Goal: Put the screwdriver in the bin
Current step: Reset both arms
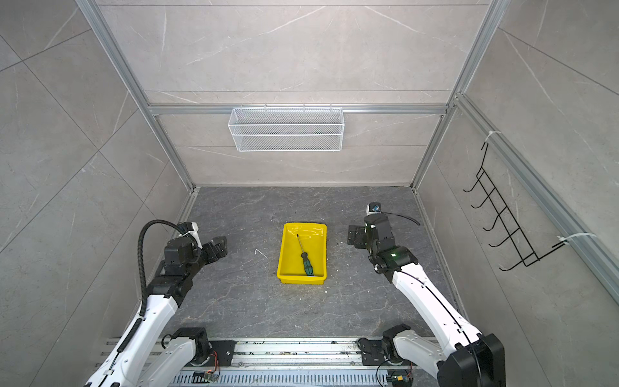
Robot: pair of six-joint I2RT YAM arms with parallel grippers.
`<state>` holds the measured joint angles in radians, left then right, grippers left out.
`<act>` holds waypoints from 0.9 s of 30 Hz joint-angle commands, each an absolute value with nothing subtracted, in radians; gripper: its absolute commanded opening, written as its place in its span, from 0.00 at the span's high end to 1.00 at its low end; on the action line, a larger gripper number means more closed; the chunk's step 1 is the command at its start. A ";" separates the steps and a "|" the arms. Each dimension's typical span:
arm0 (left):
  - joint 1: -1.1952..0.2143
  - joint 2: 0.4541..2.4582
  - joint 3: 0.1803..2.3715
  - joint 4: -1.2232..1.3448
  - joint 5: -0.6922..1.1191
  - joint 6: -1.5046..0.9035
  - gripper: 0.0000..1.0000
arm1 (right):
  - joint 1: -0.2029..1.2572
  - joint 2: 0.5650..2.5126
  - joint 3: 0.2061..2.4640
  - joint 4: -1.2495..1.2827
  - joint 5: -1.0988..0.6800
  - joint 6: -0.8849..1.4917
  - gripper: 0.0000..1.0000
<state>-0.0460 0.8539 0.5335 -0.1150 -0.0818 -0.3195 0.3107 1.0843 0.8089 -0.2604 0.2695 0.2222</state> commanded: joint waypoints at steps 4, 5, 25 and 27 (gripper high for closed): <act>-0.047 1.055 0.410 0.358 -0.282 -0.082 0.00 | 0.208 1.201 0.590 0.223 0.317 0.145 0.01; -0.047 1.105 0.407 0.391 -0.281 -0.062 0.00 | 0.187 1.237 0.562 0.288 0.302 0.138 0.01; 0.048 1.496 0.378 0.812 -0.079 -0.017 0.00 | 0.057 1.510 0.342 0.907 0.126 0.055 0.00; 0.049 1.505 0.365 0.850 -0.076 -0.014 0.00 | 0.057 1.510 0.342 0.911 0.133 0.053 0.00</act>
<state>0.0448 1.4960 0.3622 0.7467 -0.1040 -0.0261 0.0582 1.5112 0.3443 0.8394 0.1513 0.0723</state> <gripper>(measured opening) 0.999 0.995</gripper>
